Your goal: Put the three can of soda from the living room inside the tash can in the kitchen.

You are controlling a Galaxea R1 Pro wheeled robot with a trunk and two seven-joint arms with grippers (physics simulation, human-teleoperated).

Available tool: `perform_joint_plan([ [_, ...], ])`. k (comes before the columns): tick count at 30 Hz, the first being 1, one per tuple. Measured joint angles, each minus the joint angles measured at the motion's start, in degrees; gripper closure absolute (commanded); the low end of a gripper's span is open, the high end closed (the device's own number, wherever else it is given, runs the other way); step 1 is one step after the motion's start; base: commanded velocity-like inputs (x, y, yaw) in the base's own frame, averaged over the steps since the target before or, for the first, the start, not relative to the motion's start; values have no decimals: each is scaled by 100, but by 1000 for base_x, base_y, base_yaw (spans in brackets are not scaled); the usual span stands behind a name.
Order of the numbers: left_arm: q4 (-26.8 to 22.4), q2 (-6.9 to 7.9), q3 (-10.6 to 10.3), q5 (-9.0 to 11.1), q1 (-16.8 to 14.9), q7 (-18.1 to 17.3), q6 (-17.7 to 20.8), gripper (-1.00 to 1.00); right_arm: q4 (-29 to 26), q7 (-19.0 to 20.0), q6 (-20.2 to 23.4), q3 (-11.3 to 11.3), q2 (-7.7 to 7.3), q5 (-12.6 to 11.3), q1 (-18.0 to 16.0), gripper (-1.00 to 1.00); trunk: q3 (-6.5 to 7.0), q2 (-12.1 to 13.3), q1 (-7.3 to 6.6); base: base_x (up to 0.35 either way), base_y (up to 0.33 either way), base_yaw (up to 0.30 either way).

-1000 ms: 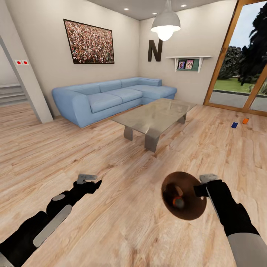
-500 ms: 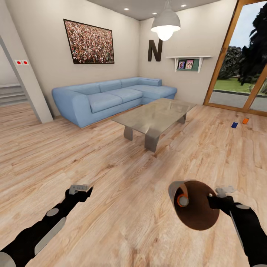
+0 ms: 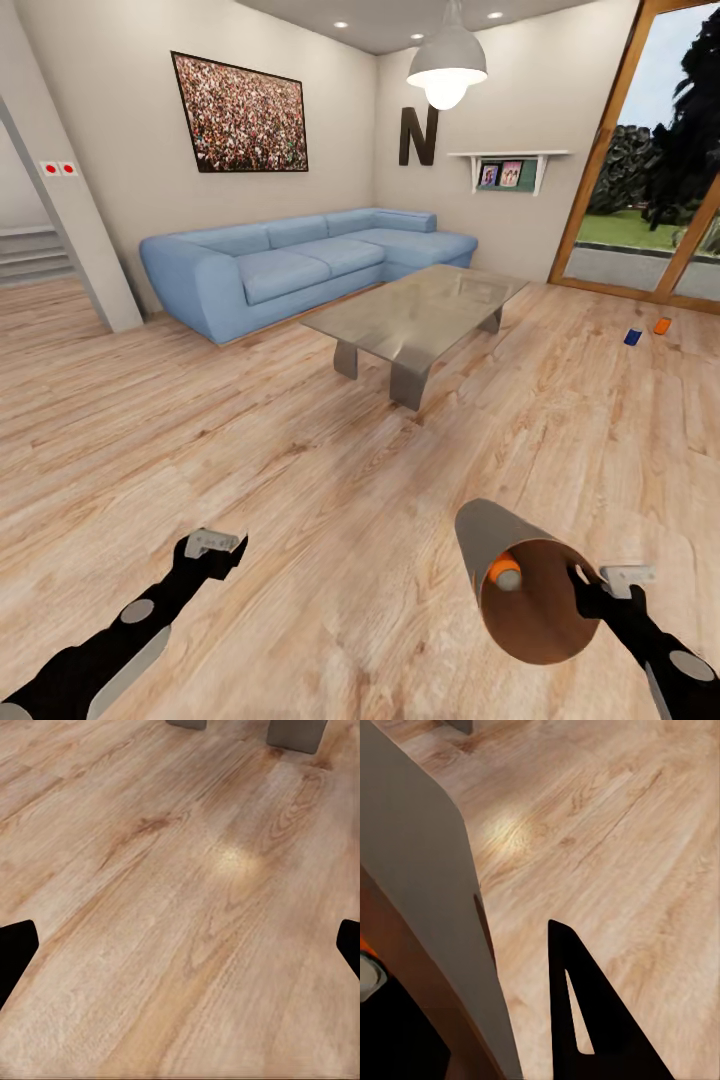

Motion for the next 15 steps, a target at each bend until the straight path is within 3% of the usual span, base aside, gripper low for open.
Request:
perform_joint_plan([
  [5,429,-147,-210,6,12,2,-117,-100,429,-7,-505,-350,-1,-36,43,100,4,0,0,1,0,-23],
  [9,828,-359,-267,20,12,3,-141,-100,532,-1,-586,-858,17,-81,64,100,24,0,-1,54,0,-136],
  [15,1062,-462,-282,24,10,4,-150,-100,583,1,-608,-1046,54,-70,70,100,62,0,-1,99,0,-185],
])
